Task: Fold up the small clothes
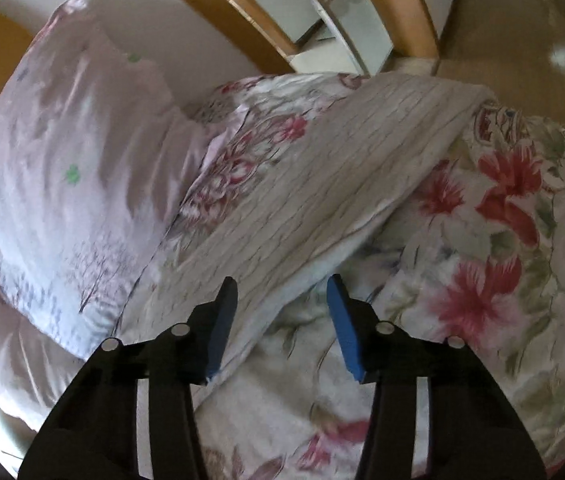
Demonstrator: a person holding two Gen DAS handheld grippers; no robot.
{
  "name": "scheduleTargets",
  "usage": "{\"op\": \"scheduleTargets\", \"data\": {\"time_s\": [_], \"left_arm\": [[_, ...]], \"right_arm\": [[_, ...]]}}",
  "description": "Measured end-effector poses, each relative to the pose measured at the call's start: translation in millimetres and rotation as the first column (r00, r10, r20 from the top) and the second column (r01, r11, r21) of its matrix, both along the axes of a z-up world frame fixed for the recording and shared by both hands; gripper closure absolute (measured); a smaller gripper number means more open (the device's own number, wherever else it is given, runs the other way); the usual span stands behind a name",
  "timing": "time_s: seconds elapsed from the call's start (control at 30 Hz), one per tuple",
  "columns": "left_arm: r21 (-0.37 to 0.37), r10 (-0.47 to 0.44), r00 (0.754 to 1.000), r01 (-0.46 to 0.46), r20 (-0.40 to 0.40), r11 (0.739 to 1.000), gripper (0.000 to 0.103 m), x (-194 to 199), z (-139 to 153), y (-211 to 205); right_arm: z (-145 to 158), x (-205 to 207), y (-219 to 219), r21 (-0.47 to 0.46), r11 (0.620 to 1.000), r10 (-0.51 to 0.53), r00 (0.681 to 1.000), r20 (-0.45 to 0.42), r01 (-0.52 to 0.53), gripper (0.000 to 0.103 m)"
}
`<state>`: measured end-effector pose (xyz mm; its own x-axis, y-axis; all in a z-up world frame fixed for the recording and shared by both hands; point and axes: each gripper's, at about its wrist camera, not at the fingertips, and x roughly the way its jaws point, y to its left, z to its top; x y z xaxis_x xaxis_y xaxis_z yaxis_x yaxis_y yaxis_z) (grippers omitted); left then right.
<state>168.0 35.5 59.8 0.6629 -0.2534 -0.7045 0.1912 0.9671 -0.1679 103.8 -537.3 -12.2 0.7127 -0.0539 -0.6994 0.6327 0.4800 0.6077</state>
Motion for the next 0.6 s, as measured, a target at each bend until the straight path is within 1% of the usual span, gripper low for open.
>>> {"op": "scheduleTargets", "data": {"time_s": [0.03,0.13,0.2,0.27,0.4,0.47,0.5,0.6], "left_arm": [[-0.009,0.002,1.000,-0.002,-0.005,1.000,0.002,3.2,-2.1,0.6],[-0.024,0.007,1.000,-0.008,-0.019,1.000,0.002,10.4,-7.2,1.4],[-0.035,0.009,1.000,-0.010,-0.023,0.999,0.002,13.3,-9.6,1.5],[-0.044,0.008,1.000,-0.010,-0.026,0.999,0.002,15.6,-11.4,2.5],[-0.071,0.007,1.000,-0.008,-0.016,0.997,0.002,17.1,-15.0,5.9],[-0.097,0.013,1.000,-0.014,-0.007,0.995,0.002,17.3,-16.2,9.8],[-0.107,0.017,1.000,-0.017,-0.006,0.994,0.002,17.6,-16.4,11.1],[-0.129,0.028,1.000,-0.029,-0.010,0.991,0.002,20.0,-17.7,14.9]], "right_arm": [[-1.1,-0.2,-5.1,0.004,1.000,-0.011,1.000,0.006,0.011,0.060],[-3.6,-0.3,-10.3,-0.007,1.000,-0.029,1.000,0.006,0.029,0.070],[-4.3,3.6,-8.8,-0.042,0.999,-0.023,1.000,-0.012,0.023,0.085],[-3.7,8.5,-5.0,-0.078,0.997,-0.009,1.000,-0.021,0.007,0.090],[18.3,14.6,10.9,-0.201,0.979,0.035,0.999,0.005,-0.033,0.092],[36.6,19.3,24.5,-0.255,0.964,0.083,0.996,0.040,-0.070,0.092],[49.1,23.0,35.7,-0.284,0.954,0.124,0.990,0.068,-0.100,0.092],[72.9,33.8,66.5,-0.346,0.923,0.219,0.969,0.111,-0.169,0.092]]}}
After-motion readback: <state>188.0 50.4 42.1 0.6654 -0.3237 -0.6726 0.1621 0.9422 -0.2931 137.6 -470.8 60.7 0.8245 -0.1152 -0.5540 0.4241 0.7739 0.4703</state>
